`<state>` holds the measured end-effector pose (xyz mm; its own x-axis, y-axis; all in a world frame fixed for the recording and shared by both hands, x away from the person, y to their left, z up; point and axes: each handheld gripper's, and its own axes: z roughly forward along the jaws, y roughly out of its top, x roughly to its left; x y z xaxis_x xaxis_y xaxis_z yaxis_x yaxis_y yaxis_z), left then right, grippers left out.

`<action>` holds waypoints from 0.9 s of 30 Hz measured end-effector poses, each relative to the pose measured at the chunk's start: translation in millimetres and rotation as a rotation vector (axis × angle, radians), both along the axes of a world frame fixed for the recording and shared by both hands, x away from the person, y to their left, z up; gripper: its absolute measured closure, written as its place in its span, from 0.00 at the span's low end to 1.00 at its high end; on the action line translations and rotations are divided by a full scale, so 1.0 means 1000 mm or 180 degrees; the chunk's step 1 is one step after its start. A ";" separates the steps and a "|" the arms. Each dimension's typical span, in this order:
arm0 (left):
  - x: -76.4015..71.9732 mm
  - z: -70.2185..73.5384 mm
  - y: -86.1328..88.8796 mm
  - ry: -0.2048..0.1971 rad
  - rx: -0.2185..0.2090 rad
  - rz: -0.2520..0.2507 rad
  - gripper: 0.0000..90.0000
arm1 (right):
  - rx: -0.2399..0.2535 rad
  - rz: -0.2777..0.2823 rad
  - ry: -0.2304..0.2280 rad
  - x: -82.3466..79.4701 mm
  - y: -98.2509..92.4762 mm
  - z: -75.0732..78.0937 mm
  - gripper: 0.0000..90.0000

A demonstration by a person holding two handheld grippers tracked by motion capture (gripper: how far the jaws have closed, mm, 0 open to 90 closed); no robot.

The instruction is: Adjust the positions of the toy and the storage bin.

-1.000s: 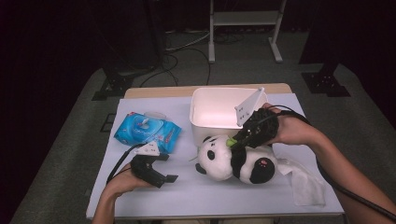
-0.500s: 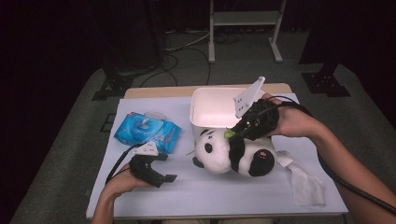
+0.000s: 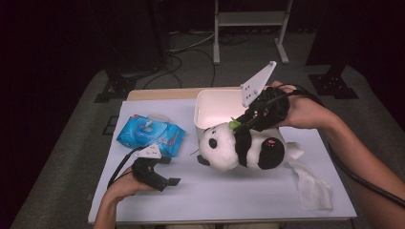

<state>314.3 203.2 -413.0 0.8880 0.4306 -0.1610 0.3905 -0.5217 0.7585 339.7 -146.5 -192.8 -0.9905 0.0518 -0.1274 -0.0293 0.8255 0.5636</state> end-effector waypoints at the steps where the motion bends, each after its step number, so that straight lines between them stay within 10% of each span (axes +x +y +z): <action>1: 0.000 0.000 0.000 0.0001 0.0008 0.0009 0.10 | 0.0004 0.0004 -0.0014 0.001 0.000 0.004 0.84; 27: 0.003 -0.002 0.004 0.0012 -0.0031 0.0034 0.10 | 0.0004 -0.0162 -0.0118 0.045 0.000 0.040 0.84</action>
<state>316.9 207.6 -414.6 0.8827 0.4386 -0.1686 0.3990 -0.5101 0.7620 384.5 -146.3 -153.1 -0.9812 0.1020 -0.1639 -0.0083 0.8258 0.5639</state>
